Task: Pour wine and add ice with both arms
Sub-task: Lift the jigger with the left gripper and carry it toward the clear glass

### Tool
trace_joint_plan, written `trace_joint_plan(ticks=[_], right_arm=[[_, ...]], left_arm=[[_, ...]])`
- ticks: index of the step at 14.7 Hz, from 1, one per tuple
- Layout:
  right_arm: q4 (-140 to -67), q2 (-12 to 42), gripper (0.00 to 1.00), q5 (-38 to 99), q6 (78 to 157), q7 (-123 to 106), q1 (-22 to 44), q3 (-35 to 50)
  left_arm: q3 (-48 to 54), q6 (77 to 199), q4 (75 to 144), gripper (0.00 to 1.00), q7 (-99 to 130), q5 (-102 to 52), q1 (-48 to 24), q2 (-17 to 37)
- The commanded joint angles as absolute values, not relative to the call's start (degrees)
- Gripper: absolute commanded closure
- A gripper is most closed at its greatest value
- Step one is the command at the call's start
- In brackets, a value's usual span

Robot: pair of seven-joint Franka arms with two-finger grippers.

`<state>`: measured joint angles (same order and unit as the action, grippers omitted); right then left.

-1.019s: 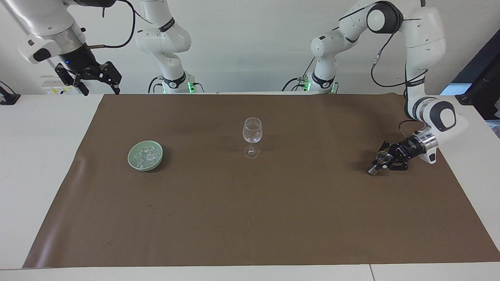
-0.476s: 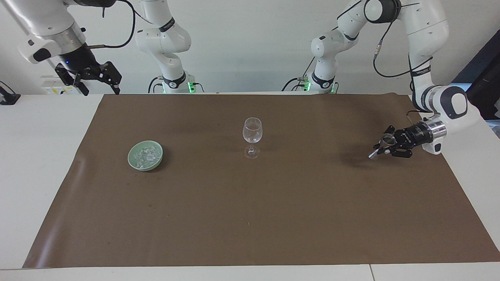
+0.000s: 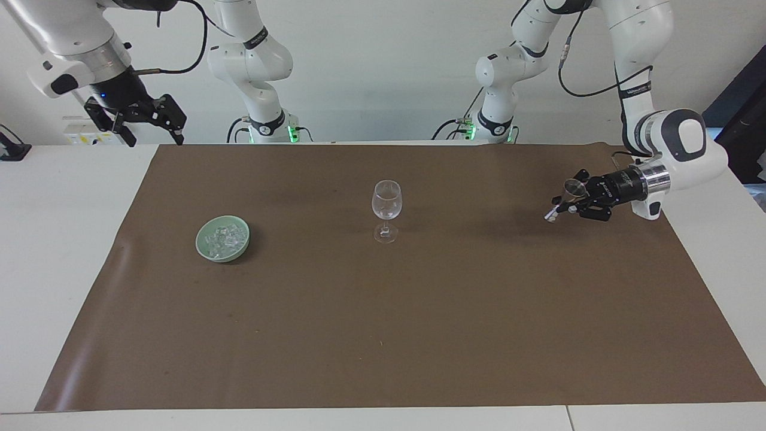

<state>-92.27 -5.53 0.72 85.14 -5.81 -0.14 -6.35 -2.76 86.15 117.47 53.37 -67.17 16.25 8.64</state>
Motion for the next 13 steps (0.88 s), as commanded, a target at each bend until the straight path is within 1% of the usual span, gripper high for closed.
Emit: trace_joint_plan(ticks=[1, 4, 10, 13], right_arm=[[-93.4, -6.5, 0.0, 1.1, 85.2, -5.0, -0.6, -6.0], [-93.4, -6.5, 0.0, 1.1, 85.3, -5.0, -0.6, -6.0], [-93.4, -6.5, 0.0, 1.1, 85.2, -5.0, -0.6, -6.0], [-93.4, -6.5, 0.0, 1.1, 85.3, -5.0, -0.6, -6.0]], left_arm=[[-3.4, 87.1, 120.4, 1.0, 57.1, -66.9, 12.1, 4.1], [-3.4, 88.3, 120.5, 1.0, 59.6, -66.9, 7.2, 1.8], [-3.3, 98.3, 120.8, 1.0, 67.7, -66.9, -4.8, -1.0], [-3.3, 105.4, 121.1, 1.0, 73.4, -66.8, -11.8, -1.8]])
